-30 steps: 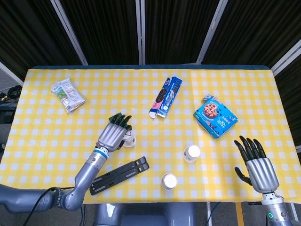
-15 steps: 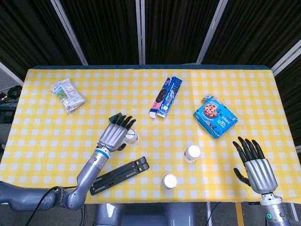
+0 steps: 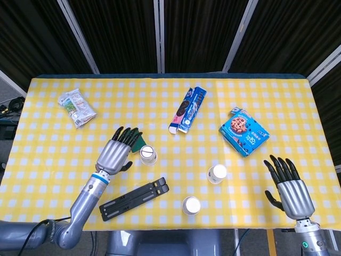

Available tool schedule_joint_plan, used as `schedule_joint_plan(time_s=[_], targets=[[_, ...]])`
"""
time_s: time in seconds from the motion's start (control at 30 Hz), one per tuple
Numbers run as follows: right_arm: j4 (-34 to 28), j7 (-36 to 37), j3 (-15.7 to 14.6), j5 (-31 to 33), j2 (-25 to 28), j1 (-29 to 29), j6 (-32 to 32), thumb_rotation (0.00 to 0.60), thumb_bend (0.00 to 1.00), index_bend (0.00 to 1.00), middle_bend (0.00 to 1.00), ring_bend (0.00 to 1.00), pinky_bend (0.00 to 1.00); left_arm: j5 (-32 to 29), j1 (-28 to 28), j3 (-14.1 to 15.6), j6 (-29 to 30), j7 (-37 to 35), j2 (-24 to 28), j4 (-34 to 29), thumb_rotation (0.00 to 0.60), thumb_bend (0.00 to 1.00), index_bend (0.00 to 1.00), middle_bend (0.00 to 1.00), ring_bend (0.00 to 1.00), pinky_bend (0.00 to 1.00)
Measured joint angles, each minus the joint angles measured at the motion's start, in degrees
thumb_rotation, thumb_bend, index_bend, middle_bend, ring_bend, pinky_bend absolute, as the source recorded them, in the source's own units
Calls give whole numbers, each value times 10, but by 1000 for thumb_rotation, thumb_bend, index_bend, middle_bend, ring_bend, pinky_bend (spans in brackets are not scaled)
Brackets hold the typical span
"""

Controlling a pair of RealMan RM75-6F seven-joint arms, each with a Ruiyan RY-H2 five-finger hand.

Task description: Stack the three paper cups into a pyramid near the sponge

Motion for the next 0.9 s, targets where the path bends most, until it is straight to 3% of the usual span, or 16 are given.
schedule_joint_plan(time_s=[0.23, 0.43, 0.6, 0.7, 0.9], targets=[[-2, -11, -3, -1, -4, 5, -12, 600, 196, 0, 0, 0, 0, 148, 116, 94, 135, -77, 79, -25, 600, 291, 0, 0, 0, 0], [-3, -1, -6, -7, -3, 7, -13, 600, 196, 0, 0, 0, 0, 225, 199, 155, 210, -162, 131, -8, 600, 283, 0, 0, 0, 0], [-5, 15, -11, -21, 0, 14, -19, 600, 197, 96, 0, 0, 0, 267, 241, 166, 239, -204, 147, 29, 600, 284, 0, 0, 0, 0], [-11, 36, -22, -41, 8, 22, -26, 600, 200, 155, 0, 0, 0, 275, 249, 159, 238, -216, 152, 32, 600, 283, 0, 0, 0, 0], [-49, 121, -56, -73, 52, 48, -70, 600, 206, 176, 0, 0, 0, 277, 257, 141, 217, -219, 155, 34, 600, 283, 0, 0, 0, 0]])
